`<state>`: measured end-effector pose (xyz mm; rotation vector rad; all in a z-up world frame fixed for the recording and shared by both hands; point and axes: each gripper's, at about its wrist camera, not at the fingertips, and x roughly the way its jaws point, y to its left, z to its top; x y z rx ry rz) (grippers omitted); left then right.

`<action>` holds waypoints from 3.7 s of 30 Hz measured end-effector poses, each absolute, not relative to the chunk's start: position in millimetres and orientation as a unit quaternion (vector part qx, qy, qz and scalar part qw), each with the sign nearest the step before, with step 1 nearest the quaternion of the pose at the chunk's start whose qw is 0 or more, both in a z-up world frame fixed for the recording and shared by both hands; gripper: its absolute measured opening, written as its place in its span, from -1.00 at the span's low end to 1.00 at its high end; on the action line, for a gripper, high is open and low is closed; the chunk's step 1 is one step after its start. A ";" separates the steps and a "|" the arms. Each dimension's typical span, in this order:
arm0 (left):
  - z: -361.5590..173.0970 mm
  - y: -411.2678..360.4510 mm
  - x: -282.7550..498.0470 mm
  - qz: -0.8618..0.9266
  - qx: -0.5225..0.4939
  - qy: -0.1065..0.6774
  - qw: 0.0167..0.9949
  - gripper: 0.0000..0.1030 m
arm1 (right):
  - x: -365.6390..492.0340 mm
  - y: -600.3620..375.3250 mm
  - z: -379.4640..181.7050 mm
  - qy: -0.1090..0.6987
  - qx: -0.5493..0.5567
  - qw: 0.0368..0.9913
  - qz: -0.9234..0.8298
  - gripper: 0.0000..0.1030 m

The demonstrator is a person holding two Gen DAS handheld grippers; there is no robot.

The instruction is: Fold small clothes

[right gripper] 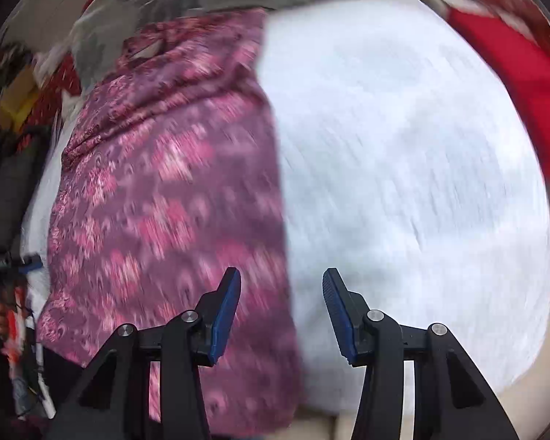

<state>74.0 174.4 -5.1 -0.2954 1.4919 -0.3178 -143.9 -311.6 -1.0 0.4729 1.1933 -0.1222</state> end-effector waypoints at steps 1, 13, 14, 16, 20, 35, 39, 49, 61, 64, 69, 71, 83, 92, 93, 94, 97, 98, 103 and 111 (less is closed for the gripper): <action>-9.4 180.7 67.5 -0.143 -0.146 0.678 0.706 -0.17 | -160.0 -315.1 -6.0 0.551 0.243 0.796 -0.057 -0.03; -6.4 193.9 11.6 -0.217 -0.225 0.672 0.672 0.16 | -217.2 -303.2 -70.2 0.517 0.421 0.745 0.021 0.02; -4.2 192.6 9.1 -0.222 -0.222 0.672 0.671 0.16 | -217.8 -301.2 -72.7 0.513 0.431 0.742 0.028 0.02; -1.2 188.8 2.1 -0.226 -0.207 0.677 0.669 0.16 | -218.5 -296.6 -76.6 0.502 0.447 0.739 0.044 0.04; -4.4 183.2 -12.8 -0.229 -0.195 0.688 0.661 0.16 | -219.7 -289.8 -81.4 0.494 0.459 0.736 0.062 0.04; 30.9 178.6 -4.5 -0.267 -0.261 0.625 0.685 -0.89 | -226.3 -270.1 -5.6 0.410 0.403 0.803 0.157 -0.83; 45.6 178.3 9.0 -0.277 -0.285 0.598 0.696 -0.89 | -216.1 -270.5 14.6 0.385 0.408 0.810 0.171 -0.83; 65.1 184.8 63.2 -0.267 -0.320 0.553 0.721 -0.89 | -162.0 -289.0 48.9 0.314 0.462 0.812 0.171 -0.83; 71.8 167.0 164.9 -0.239 -0.331 0.508 0.758 -0.89 | -62.1 -325.4 49.9 0.294 0.502 0.804 0.123 -0.83; 71.1 161.0 194.4 -0.237 -0.336 0.495 0.766 -0.89 | -32.4 -335.2 46.5 0.289 0.512 0.801 0.112 -0.83; 76.3 145.0 255.8 -0.237 -0.333 0.469 0.783 -0.89 | 14.0 -353.7 41.7 0.279 0.528 0.796 0.095 -0.83; 77.1 137.6 279.9 -0.237 -0.334 0.464 0.786 -0.89 | 38.4 -362.7 37.3 0.276 0.537 0.792 0.085 -0.83; 33.3 116.8 384.6 -0.163 -0.348 0.515 0.766 -0.89 | 157.6 -395.3 -18.1 0.344 0.619 0.706 0.006 -0.63; 48.8 139.4 362.9 -0.182 -0.322 0.533 0.761 -0.66 | 132.9 -418.6 -3.4 0.261 0.621 0.738 -0.028 -0.26; 50.7 133.7 356.1 -0.189 -0.292 0.539 0.767 -0.57 | 123.9 -417.4 2.3 0.257 0.594 0.761 -0.045 -0.20; 51.1 127.2 346.3 -0.198 -0.264 0.545 0.771 -0.46 | 118.7 -418.0 5.2 0.252 0.581 0.772 -0.053 -0.19; 46.6 106.3 327.8 -0.234 -0.221 0.560 0.764 -0.39 | 99.3 -425.0 5.4 0.236 0.571 0.783 -0.074 -0.16; 44.7 97.2 322.8 -0.244 -0.205 0.565 0.761 -0.36 | 100.4 -427.0 4.3 0.247 0.569 0.781 -0.078 -0.16; 33.6 55.4 321.1 -0.232 -0.135 0.569 0.778 -0.36 | 122.5 -404.2 -3.5 0.311 0.521 0.793 -0.051 -0.16; -2.1 60.1 363.4 -0.144 -0.236 0.593 0.756 -0.36 | 166.2 -368.5 -29.0 0.377 0.447 0.809 -0.061 -0.20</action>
